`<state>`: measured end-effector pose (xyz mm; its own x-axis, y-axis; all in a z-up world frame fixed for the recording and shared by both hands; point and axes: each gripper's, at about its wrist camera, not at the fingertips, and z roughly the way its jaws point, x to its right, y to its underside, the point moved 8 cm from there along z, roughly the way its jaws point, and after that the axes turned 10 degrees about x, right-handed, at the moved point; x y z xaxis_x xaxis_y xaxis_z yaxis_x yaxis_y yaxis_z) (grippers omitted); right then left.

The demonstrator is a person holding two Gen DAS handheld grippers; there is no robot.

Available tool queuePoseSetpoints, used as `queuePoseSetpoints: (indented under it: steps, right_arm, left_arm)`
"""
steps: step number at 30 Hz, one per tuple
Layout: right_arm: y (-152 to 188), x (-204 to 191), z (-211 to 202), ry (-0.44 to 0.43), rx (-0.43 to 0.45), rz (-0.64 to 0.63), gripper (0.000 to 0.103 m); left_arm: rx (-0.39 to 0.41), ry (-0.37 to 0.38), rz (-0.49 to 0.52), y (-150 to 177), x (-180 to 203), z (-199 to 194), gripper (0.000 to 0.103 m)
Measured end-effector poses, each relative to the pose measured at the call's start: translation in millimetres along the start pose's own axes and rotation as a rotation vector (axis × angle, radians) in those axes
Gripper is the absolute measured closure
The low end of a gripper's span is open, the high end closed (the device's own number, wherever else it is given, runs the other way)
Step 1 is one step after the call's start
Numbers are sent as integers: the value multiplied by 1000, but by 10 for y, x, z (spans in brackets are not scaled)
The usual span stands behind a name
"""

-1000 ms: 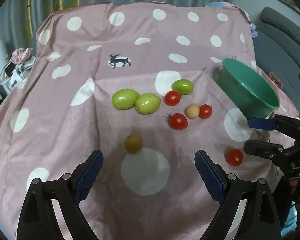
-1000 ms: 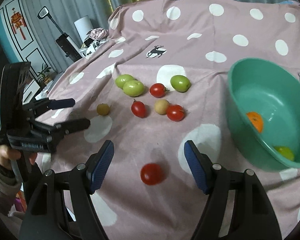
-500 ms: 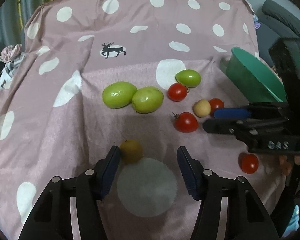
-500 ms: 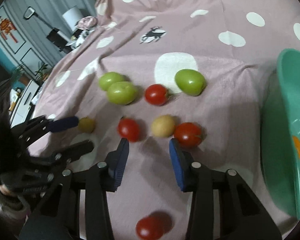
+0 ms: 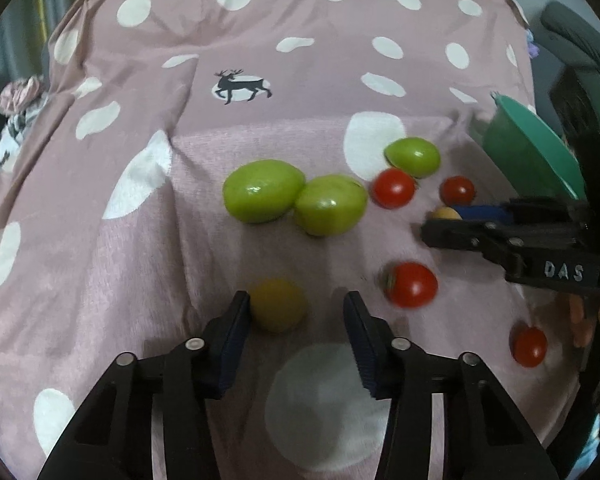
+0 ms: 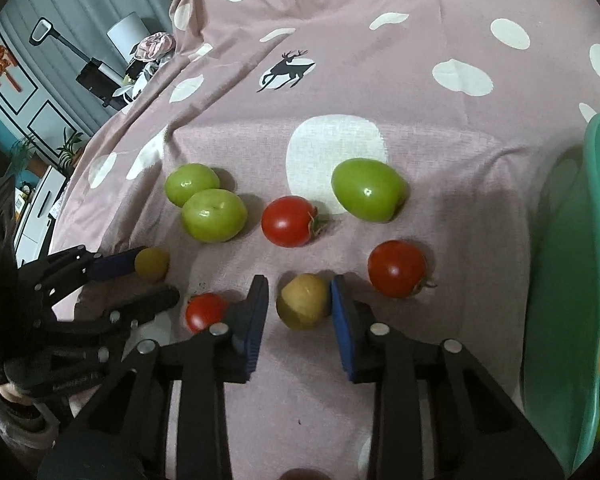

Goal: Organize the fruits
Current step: 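Grasp the small yellow fruit with the left tool, then carry the yellow fruit with the left tool into the bowl and release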

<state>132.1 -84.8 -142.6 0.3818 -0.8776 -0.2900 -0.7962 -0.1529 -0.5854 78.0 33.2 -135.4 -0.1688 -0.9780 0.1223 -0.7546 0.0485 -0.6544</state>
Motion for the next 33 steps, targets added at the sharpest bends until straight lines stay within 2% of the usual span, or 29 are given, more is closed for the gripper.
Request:
queuePoseSetpoints:
  steps: [1, 5, 6, 12, 17, 24, 29, 33]
  right_arm:
    - [-2, 7, 4, -1, -2, 2, 75]
    - [-8, 37, 1, -20, -6, 18, 76]
    - [-9, 45, -4, -26, -5, 24, 76]
    - [62, -19, -66, -42, 11, 3, 76]
    - [114, -75, -351, -43, 85, -24, 76]
    - [96, 53, -1005, -13, 248, -19, 76]
    - [72, 430, -1459, 63, 365, 39, 76]
    - [97, 766, -1633, 131, 401, 89, 76]
  left_arm:
    - [1, 0, -8, -12, -16, 7, 57]
    - [-4, -1, -32, -46, -60, 27, 74]
    - [-4, -6, -31, -44, -78, 24, 75]
    - [2, 12, -55, -7, -75, -65, 75]
    - [47, 59, -26, -97, 141, -298, 75]
    - [101, 155, 68, -288, 738, -488, 75]
    - [118, 243, 125, -539, 1246, -460, 75]
    - [150, 313, 188, -770, 1723, -384, 75]
